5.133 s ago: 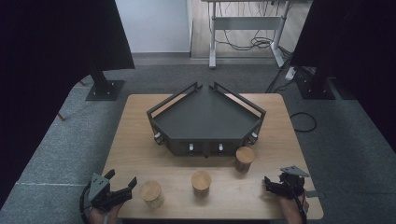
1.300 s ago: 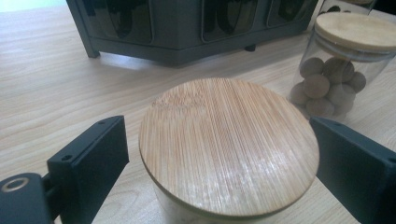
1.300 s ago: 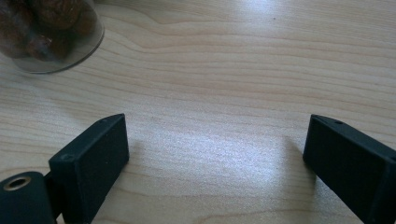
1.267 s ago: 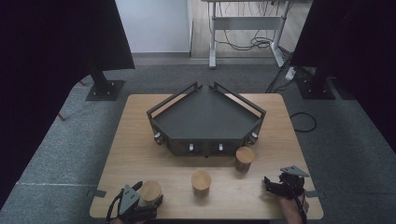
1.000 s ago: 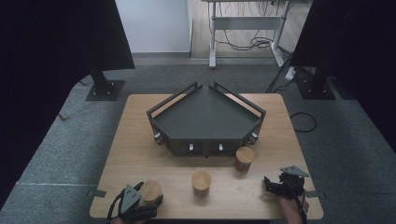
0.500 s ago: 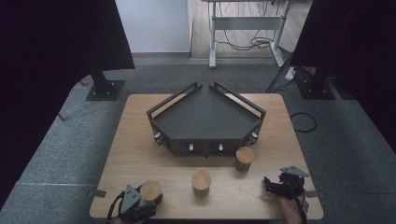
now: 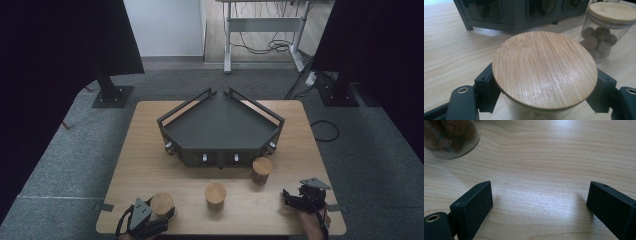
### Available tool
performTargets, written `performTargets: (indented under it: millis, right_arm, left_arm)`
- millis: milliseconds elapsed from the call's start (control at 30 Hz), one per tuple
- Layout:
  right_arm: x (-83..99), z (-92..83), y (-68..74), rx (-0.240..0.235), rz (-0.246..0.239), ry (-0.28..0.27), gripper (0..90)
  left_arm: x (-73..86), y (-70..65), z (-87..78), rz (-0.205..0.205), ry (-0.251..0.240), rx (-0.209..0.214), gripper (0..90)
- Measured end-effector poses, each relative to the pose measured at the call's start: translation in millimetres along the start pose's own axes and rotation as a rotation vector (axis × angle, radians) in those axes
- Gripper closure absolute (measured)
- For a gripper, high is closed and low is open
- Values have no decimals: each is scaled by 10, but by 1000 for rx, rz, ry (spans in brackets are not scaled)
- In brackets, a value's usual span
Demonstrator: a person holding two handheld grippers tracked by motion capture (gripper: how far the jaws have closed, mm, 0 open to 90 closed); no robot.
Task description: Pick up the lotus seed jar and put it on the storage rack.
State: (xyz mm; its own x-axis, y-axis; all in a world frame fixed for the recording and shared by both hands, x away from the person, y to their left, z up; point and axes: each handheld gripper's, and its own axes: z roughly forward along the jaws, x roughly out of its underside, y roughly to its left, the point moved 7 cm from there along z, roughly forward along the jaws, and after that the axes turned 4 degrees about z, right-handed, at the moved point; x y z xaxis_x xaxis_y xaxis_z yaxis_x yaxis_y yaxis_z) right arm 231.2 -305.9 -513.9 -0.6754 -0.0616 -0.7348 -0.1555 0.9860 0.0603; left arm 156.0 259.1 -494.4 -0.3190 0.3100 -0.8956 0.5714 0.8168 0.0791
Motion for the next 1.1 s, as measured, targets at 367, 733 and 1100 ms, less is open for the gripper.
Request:
performTargets:
  millis: [367,733,1100]
  right_arm:
    - [0,0,0,0,0,0,60]
    - [0,0,0,-2,-2,0,61]
    - [0,0,0,-2,-2,0,61]
  left_arm:
    - [-29,21,-47,-14,-34,-8,255]
    - [-107,45,-63,-14,-60,-3,255]
    - [-165,87,-94,-25,-76,-5,255]
